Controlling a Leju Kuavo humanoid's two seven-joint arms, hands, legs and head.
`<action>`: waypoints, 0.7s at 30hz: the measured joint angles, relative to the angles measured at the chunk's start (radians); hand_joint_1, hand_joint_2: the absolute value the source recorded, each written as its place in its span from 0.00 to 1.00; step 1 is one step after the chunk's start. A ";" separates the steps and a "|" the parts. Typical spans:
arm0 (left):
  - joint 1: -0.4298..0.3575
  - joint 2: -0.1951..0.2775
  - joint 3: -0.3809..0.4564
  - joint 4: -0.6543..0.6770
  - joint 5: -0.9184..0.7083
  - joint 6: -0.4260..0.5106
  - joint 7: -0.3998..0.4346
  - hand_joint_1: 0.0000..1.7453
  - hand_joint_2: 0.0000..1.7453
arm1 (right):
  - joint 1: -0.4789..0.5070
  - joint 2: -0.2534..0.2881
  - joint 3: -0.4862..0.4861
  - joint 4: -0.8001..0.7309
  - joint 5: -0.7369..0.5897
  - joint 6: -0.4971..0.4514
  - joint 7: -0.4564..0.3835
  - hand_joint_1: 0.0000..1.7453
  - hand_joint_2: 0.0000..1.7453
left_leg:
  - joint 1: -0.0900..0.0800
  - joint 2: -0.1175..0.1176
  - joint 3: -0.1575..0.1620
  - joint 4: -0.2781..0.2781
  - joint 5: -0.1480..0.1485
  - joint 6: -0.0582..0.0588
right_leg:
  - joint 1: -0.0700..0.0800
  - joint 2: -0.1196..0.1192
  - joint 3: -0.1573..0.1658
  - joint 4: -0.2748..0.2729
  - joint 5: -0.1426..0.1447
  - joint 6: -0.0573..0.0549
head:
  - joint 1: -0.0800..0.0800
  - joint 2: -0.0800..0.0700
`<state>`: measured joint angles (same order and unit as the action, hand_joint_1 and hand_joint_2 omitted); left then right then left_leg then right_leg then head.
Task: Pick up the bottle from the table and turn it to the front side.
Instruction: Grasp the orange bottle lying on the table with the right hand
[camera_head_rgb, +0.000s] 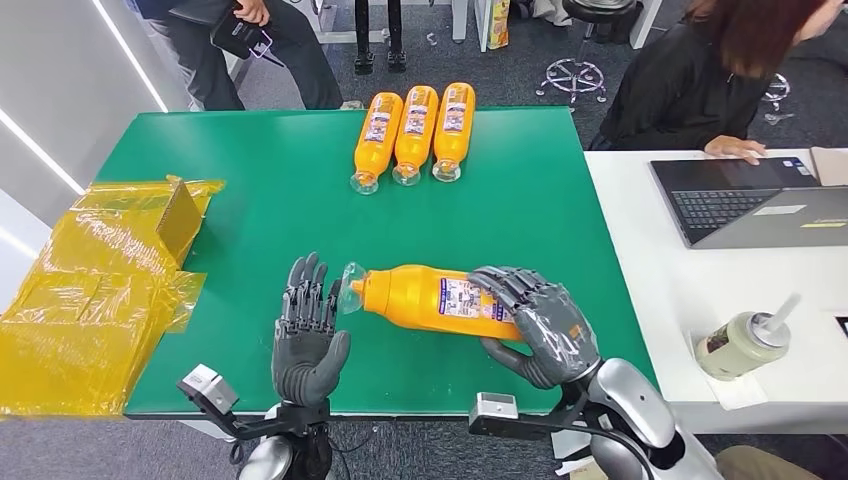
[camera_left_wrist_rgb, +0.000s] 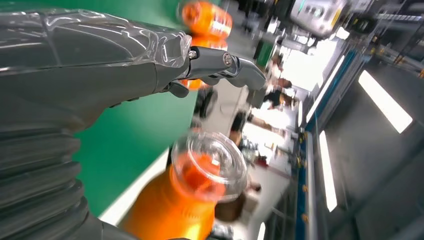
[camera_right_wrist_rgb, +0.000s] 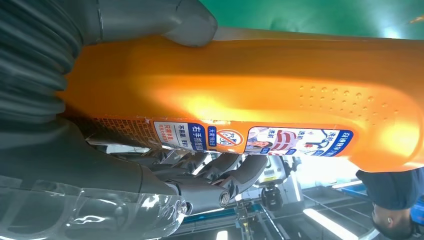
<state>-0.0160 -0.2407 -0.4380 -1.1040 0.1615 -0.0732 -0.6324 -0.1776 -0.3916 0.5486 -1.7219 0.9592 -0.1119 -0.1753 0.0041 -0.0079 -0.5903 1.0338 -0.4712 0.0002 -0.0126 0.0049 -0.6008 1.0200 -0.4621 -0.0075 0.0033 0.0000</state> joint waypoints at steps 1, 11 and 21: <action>0.000 0.000 0.000 0.000 0.016 -0.023 0.004 0.00 1.00 | 0.005 0.012 0.001 0.002 0.004 -0.003 -0.003 1.00 1.00 | 0.000 0.000 0.000 0.000 0.000 0.000 | 0.000 0.000 0.000 0.000 0.000 0.000 | 0.000 0.000; 0.000 -0.001 0.001 0.000 0.057 -0.075 0.031 0.00 1.00 | 0.081 0.156 0.031 0.003 0.044 -0.026 -0.024 1.00 1.00 | 0.000 0.000 0.000 0.000 0.000 0.000 | 0.000 0.000 0.000 0.000 0.000 0.000 | 0.000 0.000; 0.001 -0.005 0.019 0.000 0.063 -0.085 0.034 0.00 1.00 | 0.159 0.297 0.058 0.028 0.001 0.011 -0.046 1.00 1.00 | 0.000 0.001 0.000 -0.001 0.000 0.000 | 0.000 0.000 0.000 0.000 0.000 0.000 | 0.000 0.000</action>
<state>-0.0146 -0.2460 -0.4187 -1.1042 0.2241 -0.1582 -0.5983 -0.0184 -0.0945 0.6068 -1.6937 0.9603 -0.1011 -0.2212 0.0042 -0.0074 -0.5903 1.0332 -0.4713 0.0003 -0.0125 0.0051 -0.6011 1.0200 -0.4625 -0.0079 0.0032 0.0000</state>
